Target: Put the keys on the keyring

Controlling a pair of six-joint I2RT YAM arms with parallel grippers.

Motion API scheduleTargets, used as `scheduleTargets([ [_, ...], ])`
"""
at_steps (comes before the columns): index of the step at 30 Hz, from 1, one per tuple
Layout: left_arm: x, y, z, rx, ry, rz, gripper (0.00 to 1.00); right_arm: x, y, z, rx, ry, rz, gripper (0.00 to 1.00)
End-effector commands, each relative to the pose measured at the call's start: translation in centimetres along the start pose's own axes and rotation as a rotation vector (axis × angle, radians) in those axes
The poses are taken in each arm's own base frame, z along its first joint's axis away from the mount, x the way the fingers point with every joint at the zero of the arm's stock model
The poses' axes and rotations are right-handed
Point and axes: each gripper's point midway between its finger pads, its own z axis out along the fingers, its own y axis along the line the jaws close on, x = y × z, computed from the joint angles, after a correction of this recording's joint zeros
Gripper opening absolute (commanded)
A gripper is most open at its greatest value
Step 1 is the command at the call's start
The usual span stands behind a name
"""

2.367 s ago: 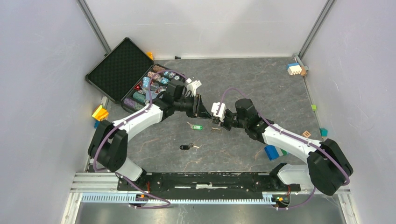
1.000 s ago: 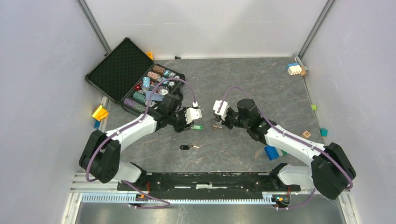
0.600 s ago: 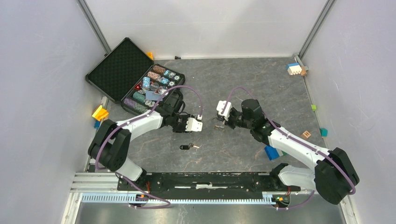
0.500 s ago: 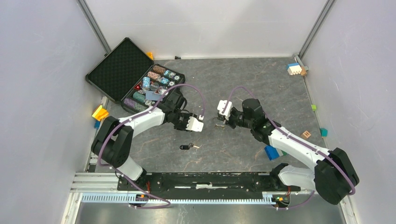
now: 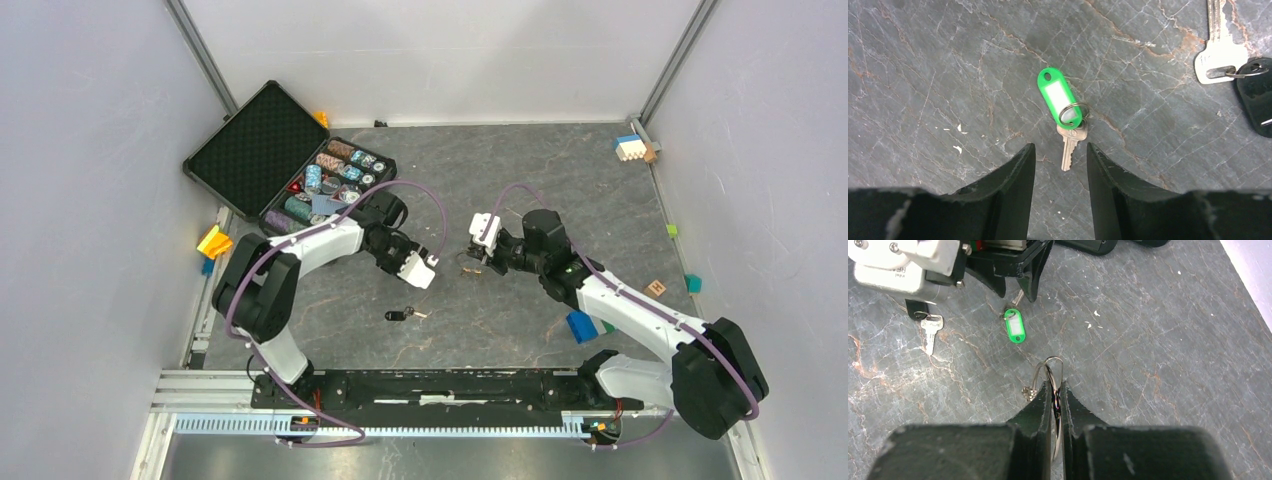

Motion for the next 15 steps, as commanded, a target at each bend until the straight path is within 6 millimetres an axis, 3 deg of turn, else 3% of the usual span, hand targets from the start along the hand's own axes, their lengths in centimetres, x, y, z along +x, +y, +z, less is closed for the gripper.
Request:
scheduleTargets([
  [1,-1.2,1.3,-0.6,0.024,-0.033,0.053,0.52,-0.8,-0.8,-0.1,0.016,-0.038,-0.013,0.00],
  [15,-1.3,0.4,1.4,0.190,0.005,0.112,0.45,-0.5,-1.7,-0.6,0.042,-0.033,-0.003,0.00],
])
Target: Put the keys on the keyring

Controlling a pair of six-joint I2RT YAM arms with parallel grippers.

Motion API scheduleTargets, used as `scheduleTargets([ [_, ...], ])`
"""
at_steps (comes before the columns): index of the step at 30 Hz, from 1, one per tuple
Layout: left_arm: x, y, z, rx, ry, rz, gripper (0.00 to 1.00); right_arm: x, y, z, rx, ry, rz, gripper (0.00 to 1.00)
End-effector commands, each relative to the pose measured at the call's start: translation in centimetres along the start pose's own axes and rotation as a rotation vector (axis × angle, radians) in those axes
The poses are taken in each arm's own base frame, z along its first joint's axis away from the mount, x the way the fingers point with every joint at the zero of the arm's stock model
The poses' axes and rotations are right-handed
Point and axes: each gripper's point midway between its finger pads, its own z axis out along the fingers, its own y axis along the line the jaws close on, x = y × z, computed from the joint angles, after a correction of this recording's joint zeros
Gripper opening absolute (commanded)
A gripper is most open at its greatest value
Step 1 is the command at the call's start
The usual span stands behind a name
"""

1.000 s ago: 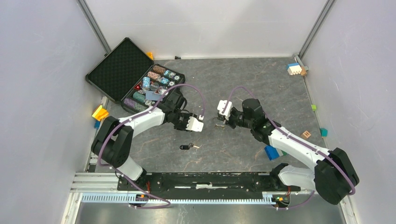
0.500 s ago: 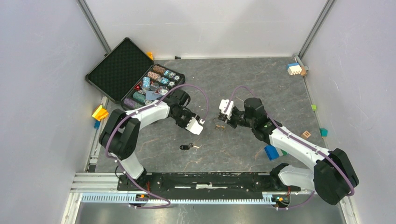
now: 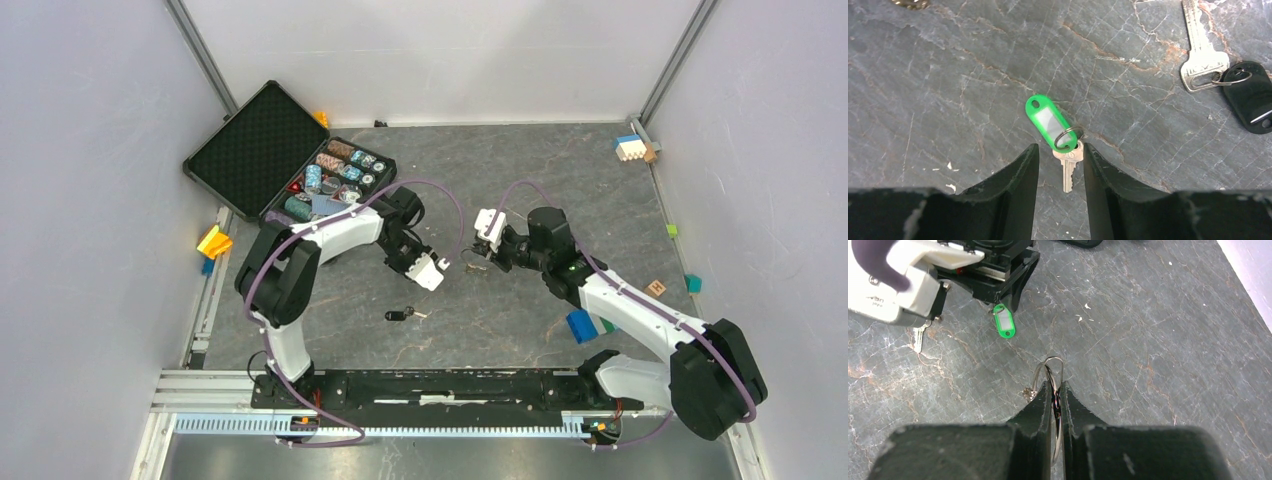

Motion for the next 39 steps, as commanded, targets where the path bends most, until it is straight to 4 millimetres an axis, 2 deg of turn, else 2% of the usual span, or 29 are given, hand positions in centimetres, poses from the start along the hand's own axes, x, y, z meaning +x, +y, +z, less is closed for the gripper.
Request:
scheduleTargets([
  [1,-0.5,0.7,-0.1,0.037,0.013,0.069,0.45,-1.0,-0.6,-0.2,0.015,-0.041,-0.018,0.00],
  [6,-0.3,0.7,0.3,0.068,0.028,0.076,0.44,-0.9,-0.6,-0.1,0.009,-0.038,-0.012,0.00],
  [17,0.2,0.0,0.8,0.096,0.056,0.067,0.29,-0.7,-0.6,-0.1,0.006,-0.034,-0.009,0.00],
  [34,-1.3,0.2,-2.0,0.010,0.050,-0.041,0.02,-0.7,-0.7,-0.1,0.009,-0.034,-0.004,0.00],
  [39,-2.1,0.2,-2.8,-0.040,0.008,-0.113,0.02,-0.7,-0.6,0.0,0.003,-0.034,-0.001,0.00],
])
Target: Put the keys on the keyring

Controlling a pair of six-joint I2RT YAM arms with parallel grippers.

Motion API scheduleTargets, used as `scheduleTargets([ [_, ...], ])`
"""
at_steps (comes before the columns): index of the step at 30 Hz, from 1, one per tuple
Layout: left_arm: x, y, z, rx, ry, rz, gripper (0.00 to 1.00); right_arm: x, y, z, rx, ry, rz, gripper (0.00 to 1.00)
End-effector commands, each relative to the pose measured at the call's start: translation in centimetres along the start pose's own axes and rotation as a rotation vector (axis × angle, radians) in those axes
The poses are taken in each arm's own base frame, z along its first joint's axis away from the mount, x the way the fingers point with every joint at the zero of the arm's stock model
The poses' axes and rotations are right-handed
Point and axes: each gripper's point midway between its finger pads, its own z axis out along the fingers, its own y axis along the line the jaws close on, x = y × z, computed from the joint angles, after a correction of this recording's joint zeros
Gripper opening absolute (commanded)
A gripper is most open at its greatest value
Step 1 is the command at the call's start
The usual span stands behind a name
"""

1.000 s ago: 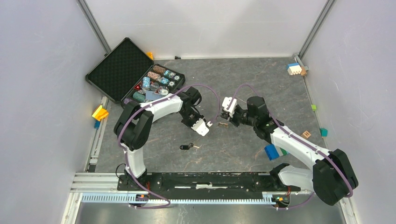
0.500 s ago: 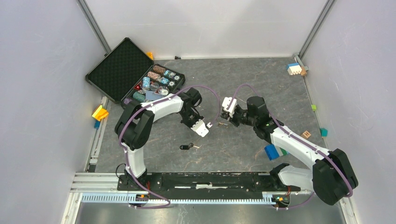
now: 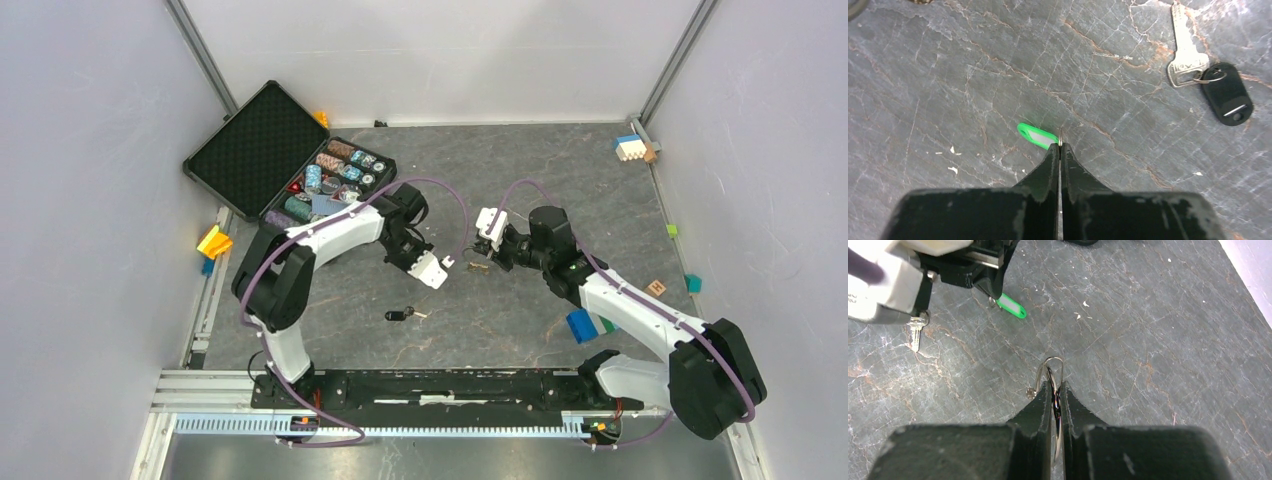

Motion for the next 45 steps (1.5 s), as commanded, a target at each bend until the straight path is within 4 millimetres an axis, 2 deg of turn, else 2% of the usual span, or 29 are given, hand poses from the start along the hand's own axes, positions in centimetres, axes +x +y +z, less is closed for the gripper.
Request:
scheduleTargets([
  [1,-1.5,0.2,-2.0,-0.085,-0.060,-0.106,0.02,-1.0,-0.2,0.1,-0.006,-0.037,-0.008,0.00],
  [12,-5.7,0.9,-4.5,-0.301,-0.286,-0.390,0.02,-1.0,0.4,0.5,-0.042,-0.043,0.030,0.00],
  [20,-8.1,2.6,-7.4,-0.463,-0.396,-0.657,0.02,-0.9,0.9,0.9,-0.062,-0.050,0.072,0.00],
  [26,-11.3,3.0,-7.9,-0.504,-0.495,-0.706,0.02,-1.5,1.1,1.1,-0.061,-0.070,0.105,0.00],
  [32,-13.5,4.1,-7.7,-0.445,-0.553,-0.765,0.02,-1.9,1.5,1.1,-0.077,-0.085,0.121,0.00],
  [35,-14.0,4.3,-7.0,-0.429,-0.542,-0.714,0.02,-2.1,1.7,1.0,-0.089,-0.090,0.125,0.00],
  [38,-13.6,4.8,-6.4,-0.443,-0.509,-0.679,0.02,-2.1,1.8,1.0,-0.093,-0.093,0.124,0.00],
  [45,-12.8,6.3,-6.4,-0.521,-0.471,-0.618,0.02,-2.1,2.4,1.2,-0.123,-0.101,0.136,0.00],
])
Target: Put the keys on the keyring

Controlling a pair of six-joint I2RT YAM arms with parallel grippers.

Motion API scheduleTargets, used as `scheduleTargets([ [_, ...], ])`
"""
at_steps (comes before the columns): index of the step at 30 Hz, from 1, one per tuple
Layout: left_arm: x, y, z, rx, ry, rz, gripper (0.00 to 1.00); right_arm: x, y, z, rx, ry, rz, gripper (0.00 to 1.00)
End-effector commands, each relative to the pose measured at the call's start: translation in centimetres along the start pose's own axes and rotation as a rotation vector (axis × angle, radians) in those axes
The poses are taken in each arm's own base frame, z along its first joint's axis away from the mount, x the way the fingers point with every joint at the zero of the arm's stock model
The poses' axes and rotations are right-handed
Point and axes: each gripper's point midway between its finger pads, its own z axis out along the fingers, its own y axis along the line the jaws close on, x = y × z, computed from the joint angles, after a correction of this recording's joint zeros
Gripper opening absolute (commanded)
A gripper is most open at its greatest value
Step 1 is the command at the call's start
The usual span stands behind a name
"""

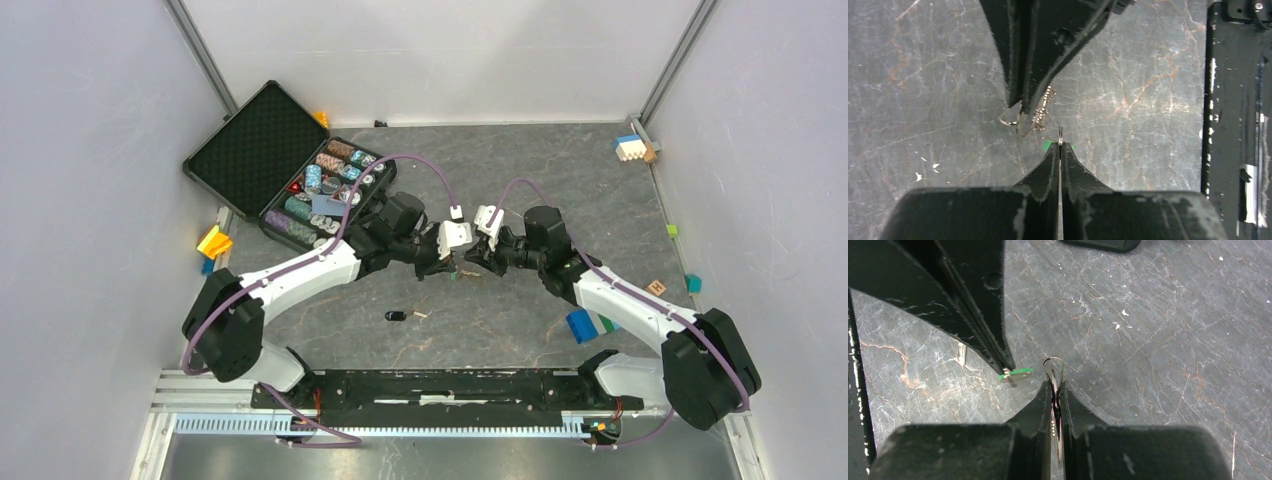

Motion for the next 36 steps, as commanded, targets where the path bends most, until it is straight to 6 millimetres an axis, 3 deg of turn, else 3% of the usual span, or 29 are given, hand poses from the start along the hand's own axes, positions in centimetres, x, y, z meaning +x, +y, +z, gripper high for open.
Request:
scheduleTargets([
  [1,-2.7,2.2,0.0,-0.090,-0.067,0.127,0.02,-1.7,0.2,0.2,-0.024,-0.063,-0.017,0.00],
  [15,-2.8,2.7,-0.8,-0.237,-0.006,0.330,0.02,-1.4,0.5,0.6,-0.045,-0.057,-0.007,0.00],
  [24,-3.0,1.4,-1.2,-0.259,0.026,0.398,0.02,-1.2,0.5,0.7,-0.051,-0.053,-0.004,0.00],
  [36,-2.9,1.7,-2.3,-0.355,0.123,0.444,0.02,-1.0,0.4,0.7,-0.050,-0.046,-0.006,0.00],
])
